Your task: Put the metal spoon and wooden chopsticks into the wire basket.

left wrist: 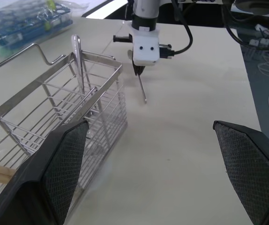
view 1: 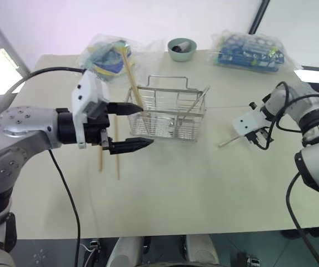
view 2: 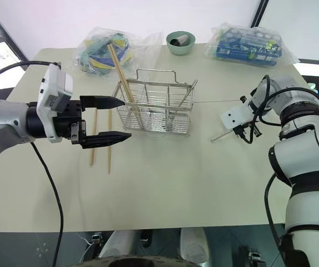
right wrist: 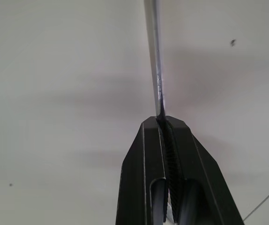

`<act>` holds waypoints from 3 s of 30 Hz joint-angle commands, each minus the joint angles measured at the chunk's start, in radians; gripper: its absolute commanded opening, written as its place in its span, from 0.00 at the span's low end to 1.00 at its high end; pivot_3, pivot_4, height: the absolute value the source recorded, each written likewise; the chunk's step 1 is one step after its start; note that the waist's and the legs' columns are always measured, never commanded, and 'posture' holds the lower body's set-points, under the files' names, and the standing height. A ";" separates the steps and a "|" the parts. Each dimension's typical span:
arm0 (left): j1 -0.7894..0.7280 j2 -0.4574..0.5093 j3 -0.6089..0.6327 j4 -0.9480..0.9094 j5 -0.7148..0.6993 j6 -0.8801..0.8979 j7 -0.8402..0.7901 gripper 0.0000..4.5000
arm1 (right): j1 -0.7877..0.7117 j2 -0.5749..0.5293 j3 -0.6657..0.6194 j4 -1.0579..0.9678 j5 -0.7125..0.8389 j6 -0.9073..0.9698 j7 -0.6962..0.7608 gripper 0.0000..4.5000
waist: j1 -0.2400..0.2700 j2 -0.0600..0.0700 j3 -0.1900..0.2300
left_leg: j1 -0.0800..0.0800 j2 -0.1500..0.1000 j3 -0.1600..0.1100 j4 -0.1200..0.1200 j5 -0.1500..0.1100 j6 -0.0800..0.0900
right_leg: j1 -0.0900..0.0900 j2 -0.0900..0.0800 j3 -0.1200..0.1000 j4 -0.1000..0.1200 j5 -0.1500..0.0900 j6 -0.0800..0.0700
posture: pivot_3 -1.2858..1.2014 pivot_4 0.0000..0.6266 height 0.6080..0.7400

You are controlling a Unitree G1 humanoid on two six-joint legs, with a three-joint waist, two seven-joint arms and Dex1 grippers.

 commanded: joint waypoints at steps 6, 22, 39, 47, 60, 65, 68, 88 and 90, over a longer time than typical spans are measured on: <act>-0.065 -0.009 -0.006 0.065 0.059 -0.053 -0.039 1.00 | 0.127 -0.064 -0.022 -0.242 0.511 0.051 0.321 0.01 | 0.000 0.000 0.000 | 0.000 0.000 0.000 0.000 0.000 0.000 | 0.000 -0.001 0.000 0.000 0.000 0.000 | 0.52 0.24 0.68; -0.198 -0.072 -0.065 0.210 0.191 -0.120 -0.119 1.00 | 0.221 -0.198 -0.367 -1.225 1.691 1.417 0.069 0.01 | 0.011 0.001 0.002 | -0.009 0.002 0.001 0.001 -0.002 0.003 | -0.008 -0.003 0.001 -0.003 -0.002 -0.004 | 0.52 0.24 0.68; -0.189 -0.096 -0.030 0.197 0.206 -0.117 -0.109 1.00 | 0.303 0.071 -0.484 -1.062 1.314 1.322 -0.152 0.01 | 0.031 0.000 0.002 | -0.012 0.001 0.001 0.003 0.000 0.005 | -0.009 -0.002 0.000 -0.004 0.002 0.001 | 0.52 0.24 0.68; -0.178 -0.099 0.004 0.199 0.211 -0.116 -0.059 1.00 | 0.328 0.110 -0.554 -1.084 1.305 1.378 -0.182 0.74 | 0.026 0.000 0.002 | -0.012 0.001 0.001 0.003 0.000 0.004 | -0.010 -0.002 0.000 -0.002 0.003 0.001 | 0.52 0.24 0.68; -0.284 -0.152 0.121 0.328 0.299 0.183 0.445 1.00 | 0.313 0.042 -0.825 -1.307 1.655 1.716 -0.153 0.74 | 0.033 -0.001 0.002 | -0.012 0.001 0.000 0.003 0.000 0.005 | -0.010 -0.003 0.000 -0.002 0.003 0.001 | 0.52 0.24 0.68; -0.357 -0.199 0.150 0.425 0.390 0.451 0.658 1.00 | 0.432 -0.019 -0.848 -1.509 1.757 1.766 -0.115 0.74 | 0.029 -0.003 0.001 | -0.013 0.001 0.000 0.003 0.000 0.006 | -0.010 -0.002 -0.001 -0.002 0.003 0.002 | 0.52 0.24 0.68; -0.339 -0.254 0.134 0.465 0.463 0.524 0.740 1.00 | 0.492 -0.021 -0.853 -1.576 1.772 1.750 -0.128 0.74 | 0.031 -0.003 0.001 | -0.013 0.001 0.000 0.004 0.000 0.005 | -0.009 -0.003 -0.001 -0.002 0.004 0.003 | 0.52 0.24 0.68; -0.367 -0.535 0.037 0.938 0.713 0.234 0.788 1.00 | 0.562 -0.054 -0.866 -1.648 1.853 1.755 -0.276 0.74 | 0.034 -0.006 0.001 | -0.016 0.001 0.000 0.006 0.000 0.005 | -0.012 -0.003 -0.001 -0.003 0.006 0.004 | 0.52 0.24 0.68; -0.380 -0.538 0.031 0.995 0.728 0.202 0.777 1.00 | 0.568 -0.056 -0.879 -1.645 1.874 1.757 -0.296 0.74 | 0.034 -0.006 0.001 | -0.017 0.001 0.000 0.006 0.000 0.005 | -0.012 -0.003 -0.001 -0.003 0.006 0.004 | 0.52 0.24 0.68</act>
